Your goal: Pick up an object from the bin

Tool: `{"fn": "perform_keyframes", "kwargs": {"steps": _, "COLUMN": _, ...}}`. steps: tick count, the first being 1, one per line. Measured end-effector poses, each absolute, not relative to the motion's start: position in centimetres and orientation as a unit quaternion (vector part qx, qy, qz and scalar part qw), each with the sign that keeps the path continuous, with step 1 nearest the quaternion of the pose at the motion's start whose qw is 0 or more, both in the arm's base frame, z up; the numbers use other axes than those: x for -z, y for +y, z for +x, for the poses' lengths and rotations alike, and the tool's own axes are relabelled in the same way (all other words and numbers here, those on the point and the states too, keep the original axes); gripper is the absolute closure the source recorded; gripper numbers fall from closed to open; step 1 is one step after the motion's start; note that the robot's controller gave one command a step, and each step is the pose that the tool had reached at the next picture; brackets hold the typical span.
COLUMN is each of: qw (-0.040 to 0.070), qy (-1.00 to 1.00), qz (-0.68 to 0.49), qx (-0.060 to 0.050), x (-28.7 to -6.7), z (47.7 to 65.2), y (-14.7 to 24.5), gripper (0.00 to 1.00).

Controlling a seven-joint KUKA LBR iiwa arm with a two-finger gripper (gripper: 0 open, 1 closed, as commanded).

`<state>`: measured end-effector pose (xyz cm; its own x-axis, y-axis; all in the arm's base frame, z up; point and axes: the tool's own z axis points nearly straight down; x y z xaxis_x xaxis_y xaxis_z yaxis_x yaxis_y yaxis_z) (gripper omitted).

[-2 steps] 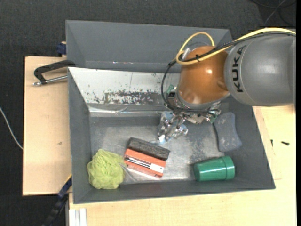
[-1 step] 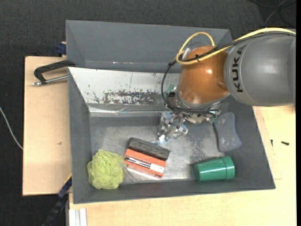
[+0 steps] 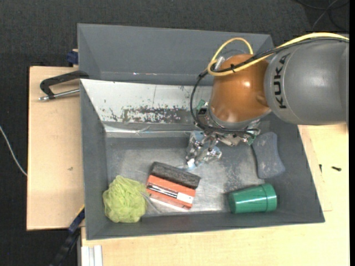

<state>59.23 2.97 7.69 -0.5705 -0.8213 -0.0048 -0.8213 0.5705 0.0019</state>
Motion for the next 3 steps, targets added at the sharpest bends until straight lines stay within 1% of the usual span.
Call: {"fn": "perform_keyframes", "kwargs": {"steps": 3, "qw": 0.002, "qy": 0.886, "qz": -0.463, "qx": -0.002, "x": -7.69, "z": 59.23, "y": 2.97, "gripper": 1.00}}
